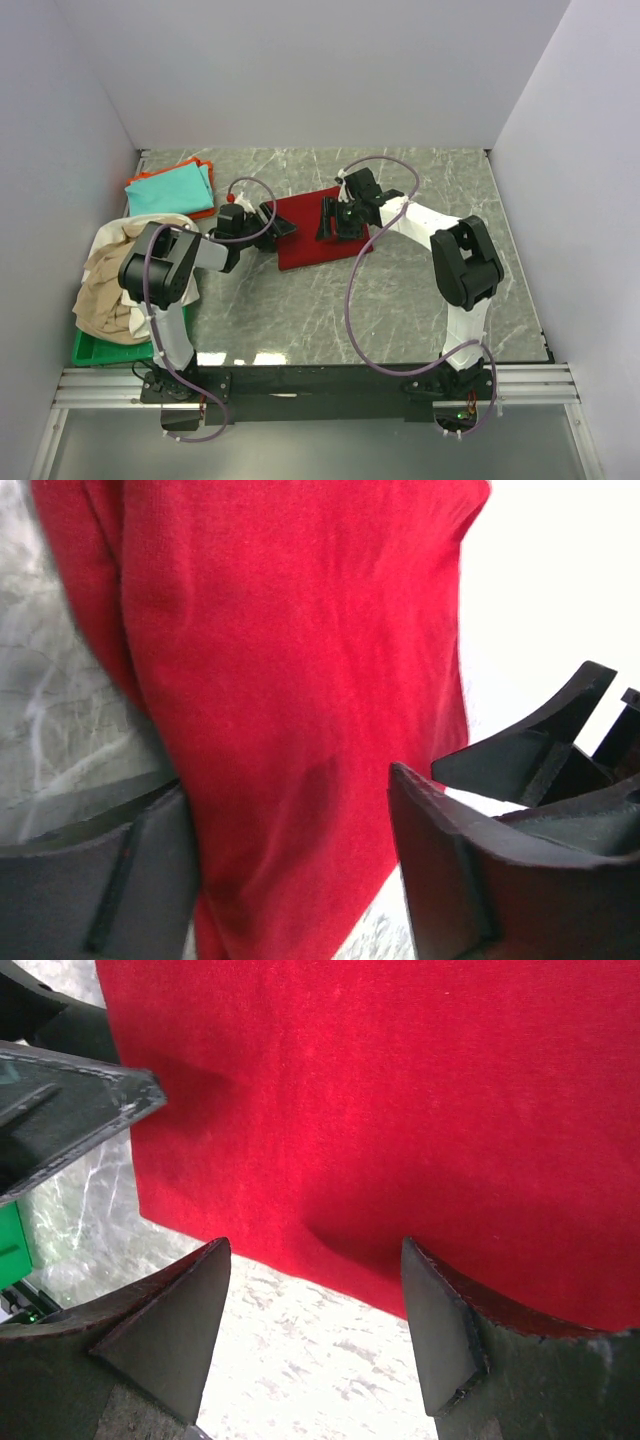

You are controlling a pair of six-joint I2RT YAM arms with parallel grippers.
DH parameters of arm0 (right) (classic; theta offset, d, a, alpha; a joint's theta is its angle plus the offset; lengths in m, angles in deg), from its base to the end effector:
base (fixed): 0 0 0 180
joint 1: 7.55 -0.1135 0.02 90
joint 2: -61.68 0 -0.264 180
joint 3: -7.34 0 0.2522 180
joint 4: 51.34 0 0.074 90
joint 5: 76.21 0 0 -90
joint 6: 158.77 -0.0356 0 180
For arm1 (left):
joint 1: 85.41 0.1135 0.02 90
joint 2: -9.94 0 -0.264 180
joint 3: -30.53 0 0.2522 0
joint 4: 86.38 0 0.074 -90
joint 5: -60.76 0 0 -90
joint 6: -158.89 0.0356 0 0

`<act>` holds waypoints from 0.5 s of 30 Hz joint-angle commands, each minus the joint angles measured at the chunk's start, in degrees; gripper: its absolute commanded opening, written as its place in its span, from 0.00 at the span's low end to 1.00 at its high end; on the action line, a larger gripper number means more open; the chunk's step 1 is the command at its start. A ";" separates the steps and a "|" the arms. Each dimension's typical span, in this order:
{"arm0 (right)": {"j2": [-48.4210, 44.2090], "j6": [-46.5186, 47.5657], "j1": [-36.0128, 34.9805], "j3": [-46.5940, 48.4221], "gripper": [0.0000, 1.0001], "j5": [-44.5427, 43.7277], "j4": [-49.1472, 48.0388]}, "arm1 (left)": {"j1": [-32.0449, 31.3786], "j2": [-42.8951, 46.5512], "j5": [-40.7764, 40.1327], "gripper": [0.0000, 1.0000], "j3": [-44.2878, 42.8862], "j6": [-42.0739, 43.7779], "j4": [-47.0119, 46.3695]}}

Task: Fold and stack the t-shirts
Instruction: Neatly place the folded tshirt to the corner

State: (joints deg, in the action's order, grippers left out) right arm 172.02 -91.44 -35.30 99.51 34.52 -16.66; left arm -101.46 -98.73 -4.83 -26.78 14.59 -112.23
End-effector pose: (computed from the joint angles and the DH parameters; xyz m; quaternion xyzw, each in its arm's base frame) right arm 0.3625 0.2049 0.1969 -0.0986 0.9290 0.2878 0.2109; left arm 0.3400 -0.1131 0.1208 -0.1643 0.8180 -0.4466 0.3233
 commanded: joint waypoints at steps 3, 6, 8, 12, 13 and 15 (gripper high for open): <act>1.54 0.00 0.06 -0.89 0.75 1.33 -1.59 | -1.79 -1.90 -2.60 0.54 -2.06 0.60 4.98; 1.10 0.18 0.06 -1.59 0.75 1.33 -1.86 | -1.88 -1.64 -4.53 0.28 -3.03 1.39 7.61; 0.58 0.35 0.15 -2.12 0.75 1.07 -1.77 | -1.88 -1.12 -6.46 0.12 -4.17 2.70 10.95; -0.57 0.88 0.06 -3.00 0.75 0.36 -1.42 | -1.88 0.73 -10.24 0.00 -7.51 6.31 19.11; -0.92 0.97 0.06 -3.18 0.75 0.19 -1.16 | -1.88 0.99 -11.04 0.00 -9.52 8.49 21.23; -1.97 1.23 0.06 -3.70 0.75 -0.60 -0.98 | -1.88 2.04 -13.58 0.00 -11.90 11.31 28.52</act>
State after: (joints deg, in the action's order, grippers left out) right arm 172.79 -91.35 -35.30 96.70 34.78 -17.44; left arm -103.43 -99.64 -11.70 -34.96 19.33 -94.88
